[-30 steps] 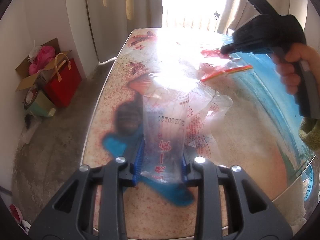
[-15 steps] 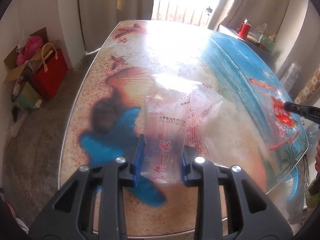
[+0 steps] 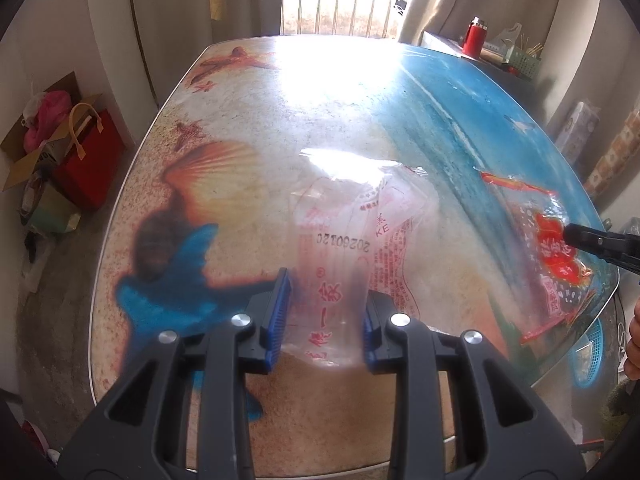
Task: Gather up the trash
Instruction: 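Grasp the red-label snack bag with the right gripper and lift it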
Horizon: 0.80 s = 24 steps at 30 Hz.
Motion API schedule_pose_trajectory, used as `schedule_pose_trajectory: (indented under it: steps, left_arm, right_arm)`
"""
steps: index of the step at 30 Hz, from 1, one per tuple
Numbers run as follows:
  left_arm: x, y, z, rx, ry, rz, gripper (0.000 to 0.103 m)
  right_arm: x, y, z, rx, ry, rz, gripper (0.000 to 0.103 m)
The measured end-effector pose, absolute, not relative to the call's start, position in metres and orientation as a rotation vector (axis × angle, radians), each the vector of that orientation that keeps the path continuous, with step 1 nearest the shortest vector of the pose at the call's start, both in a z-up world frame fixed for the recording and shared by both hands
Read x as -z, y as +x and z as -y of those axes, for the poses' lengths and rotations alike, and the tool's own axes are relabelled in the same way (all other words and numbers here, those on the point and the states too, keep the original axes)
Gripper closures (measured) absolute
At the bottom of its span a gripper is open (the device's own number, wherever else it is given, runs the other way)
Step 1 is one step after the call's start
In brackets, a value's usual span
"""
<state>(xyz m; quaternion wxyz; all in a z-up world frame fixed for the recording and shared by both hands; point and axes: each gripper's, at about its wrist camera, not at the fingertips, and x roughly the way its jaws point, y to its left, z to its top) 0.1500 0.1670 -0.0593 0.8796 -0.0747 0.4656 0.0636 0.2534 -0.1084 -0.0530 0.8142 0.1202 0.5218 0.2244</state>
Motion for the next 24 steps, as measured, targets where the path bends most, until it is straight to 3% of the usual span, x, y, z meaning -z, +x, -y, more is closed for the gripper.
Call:
schedule_pose_trajectory:
  steps: [7, 13, 18, 24]
  left_arm:
    - [0.059, 0.152, -0.160, -0.153, -0.117, -0.971, 0.074]
    - [0.059, 0.151, -0.156, -0.169, -0.075, -0.969, 0.074]
    - [0.058, 0.152, -0.152, -0.175, -0.048, -0.963, 0.075]
    - [0.055, 0.150, -0.150, -0.183, -0.032, -0.951, 0.078]
  right_arm:
    - [0.053, 0.244, 0.092, -0.455, 0.114, -1.083, 0.064]
    - [0.053, 0.229, 0.066, -0.402, -0.134, -1.016, 0.080]
    - [0.054, 0.228, 0.066, -0.385, -0.152, -1.010, 0.094]
    - [0.051, 0.230, 0.077, -0.388, -0.073, -1.013, 0.098]
